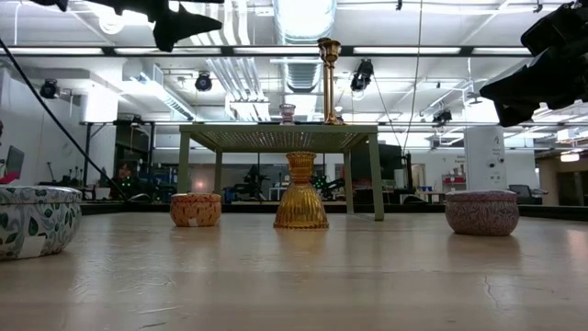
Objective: Pick & Place candle stick holders
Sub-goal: Put the yellow glass candle holder on the shelf aligned with the pink glass candle holder
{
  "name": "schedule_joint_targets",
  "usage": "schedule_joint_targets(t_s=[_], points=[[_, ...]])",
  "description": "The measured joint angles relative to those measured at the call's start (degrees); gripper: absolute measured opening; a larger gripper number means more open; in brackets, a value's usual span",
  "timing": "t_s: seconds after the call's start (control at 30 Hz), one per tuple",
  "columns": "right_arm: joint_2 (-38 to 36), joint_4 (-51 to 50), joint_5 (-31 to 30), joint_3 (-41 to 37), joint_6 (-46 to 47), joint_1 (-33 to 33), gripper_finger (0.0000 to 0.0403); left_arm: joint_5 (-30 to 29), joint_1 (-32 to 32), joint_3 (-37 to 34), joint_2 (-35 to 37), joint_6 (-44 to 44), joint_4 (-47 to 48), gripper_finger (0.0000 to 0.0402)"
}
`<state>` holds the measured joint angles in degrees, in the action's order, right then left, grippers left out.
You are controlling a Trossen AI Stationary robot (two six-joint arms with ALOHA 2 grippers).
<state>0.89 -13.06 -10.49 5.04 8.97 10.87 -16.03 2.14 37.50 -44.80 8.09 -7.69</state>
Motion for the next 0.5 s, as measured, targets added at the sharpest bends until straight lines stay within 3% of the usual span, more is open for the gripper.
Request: schedule_joint_targets(t_s=[0.5], points=[[0.0,0.0,0.0,0.0,0.0,0.0,0.0008,1.9,-10.5,-2.7,-0.2,-2.4,2.6,0.0277]])
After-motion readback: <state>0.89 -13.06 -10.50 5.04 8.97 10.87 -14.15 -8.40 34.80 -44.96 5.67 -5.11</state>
